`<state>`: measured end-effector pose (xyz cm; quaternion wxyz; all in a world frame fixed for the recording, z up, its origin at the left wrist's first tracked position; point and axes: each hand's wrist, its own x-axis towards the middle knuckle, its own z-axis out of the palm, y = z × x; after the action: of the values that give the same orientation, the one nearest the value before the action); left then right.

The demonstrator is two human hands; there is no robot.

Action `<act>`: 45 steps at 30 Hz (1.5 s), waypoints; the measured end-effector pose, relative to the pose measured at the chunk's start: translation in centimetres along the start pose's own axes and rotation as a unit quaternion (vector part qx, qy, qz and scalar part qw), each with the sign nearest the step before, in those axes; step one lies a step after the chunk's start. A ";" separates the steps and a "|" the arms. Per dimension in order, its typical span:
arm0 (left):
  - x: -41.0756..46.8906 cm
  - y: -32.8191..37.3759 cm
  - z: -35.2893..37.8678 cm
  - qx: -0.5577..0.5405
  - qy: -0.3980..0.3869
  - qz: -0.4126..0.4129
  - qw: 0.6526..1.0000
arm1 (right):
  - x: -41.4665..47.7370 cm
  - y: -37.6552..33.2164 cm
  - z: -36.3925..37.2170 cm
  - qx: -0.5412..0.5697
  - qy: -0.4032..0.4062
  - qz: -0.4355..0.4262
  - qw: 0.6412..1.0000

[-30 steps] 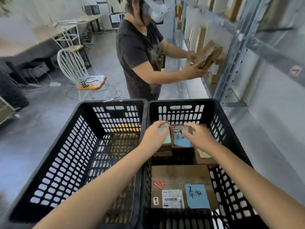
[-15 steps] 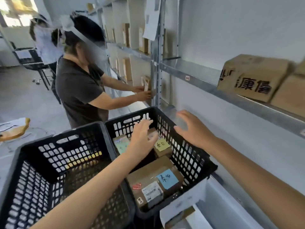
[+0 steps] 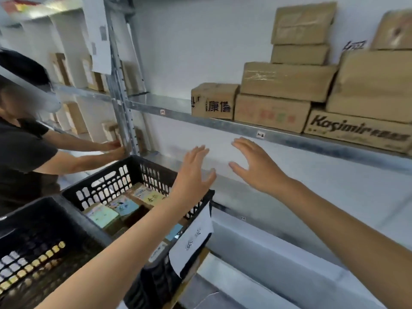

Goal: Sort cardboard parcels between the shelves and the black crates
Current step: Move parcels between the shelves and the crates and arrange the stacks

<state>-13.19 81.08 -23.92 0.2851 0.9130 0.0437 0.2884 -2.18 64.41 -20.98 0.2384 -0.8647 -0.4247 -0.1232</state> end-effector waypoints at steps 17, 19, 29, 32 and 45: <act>6.4 27.7 11.5 -0.152 -0.074 0.268 0.948 | -16.5 11.3 -23.2 -0.151 0.172 0.200 0.953; 6.3 31.0 13.5 -0.177 -0.088 0.286 0.937 | -18.8 12.8 -25.9 -0.167 0.176 0.222 0.944; 6.7 47.2 20.7 -0.232 -0.166 0.338 0.897 | -28.4 20.4 -38.7 -0.192 0.269 0.303 0.894; 6.6 52.3 22.8 -0.264 -0.176 0.338 0.886 | -31.1 23.2 -42.1 -0.182 0.304 0.319 0.879; 8.7 66.9 30.5 -0.381 -0.209 0.202 0.878 | -35.2 36.4 -53.3 -0.126 0.376 0.414 0.819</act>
<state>5.15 12.32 -3.54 0.5492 0.7618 -0.3153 0.1367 4.67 -6.08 -1.22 0.2969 -0.8678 0.1155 -0.3814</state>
